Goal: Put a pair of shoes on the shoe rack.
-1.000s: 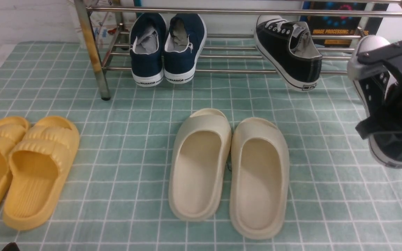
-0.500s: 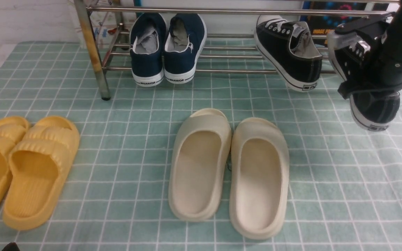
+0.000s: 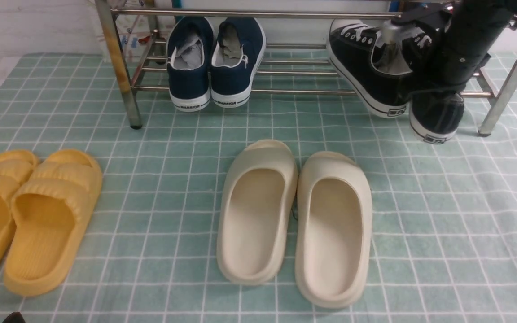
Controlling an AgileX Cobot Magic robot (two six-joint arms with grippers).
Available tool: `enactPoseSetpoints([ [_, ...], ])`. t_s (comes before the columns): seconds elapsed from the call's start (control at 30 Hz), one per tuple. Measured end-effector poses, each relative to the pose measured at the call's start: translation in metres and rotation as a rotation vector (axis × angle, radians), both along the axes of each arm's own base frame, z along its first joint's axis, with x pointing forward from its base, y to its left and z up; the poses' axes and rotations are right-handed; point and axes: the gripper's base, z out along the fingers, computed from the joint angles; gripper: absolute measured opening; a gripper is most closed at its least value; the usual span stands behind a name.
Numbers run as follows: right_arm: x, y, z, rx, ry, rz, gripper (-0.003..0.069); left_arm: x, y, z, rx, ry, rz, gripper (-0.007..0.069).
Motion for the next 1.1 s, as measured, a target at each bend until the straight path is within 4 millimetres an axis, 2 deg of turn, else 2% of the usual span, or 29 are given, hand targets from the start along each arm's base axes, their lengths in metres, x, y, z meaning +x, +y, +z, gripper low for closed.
enactPoseSetpoints([
  [0.27,0.020,0.003,0.009,0.006,-0.087,0.030,0.0023,0.000,0.000,0.000,0.000,0.000,0.000,0.0238],
  [0.53,0.020,0.004,0.014,-0.008,-0.114,0.081,0.0023,0.000,0.000,0.000,0.000,0.000,0.000,0.0238],
  [0.8,0.017,0.015,0.017,0.096,-0.104,0.096,0.0023,0.000,0.000,0.000,0.000,0.000,0.000,0.0238],
  [0.97,0.014,0.026,0.019,0.087,-0.110,0.120,0.0023,0.000,0.000,0.000,0.000,0.000,0.000,0.0238],
  [1.1,0.014,0.023,0.018,0.027,-0.118,0.117,0.0023,0.000,0.000,0.000,0.000,0.000,0.000,0.0238],
])
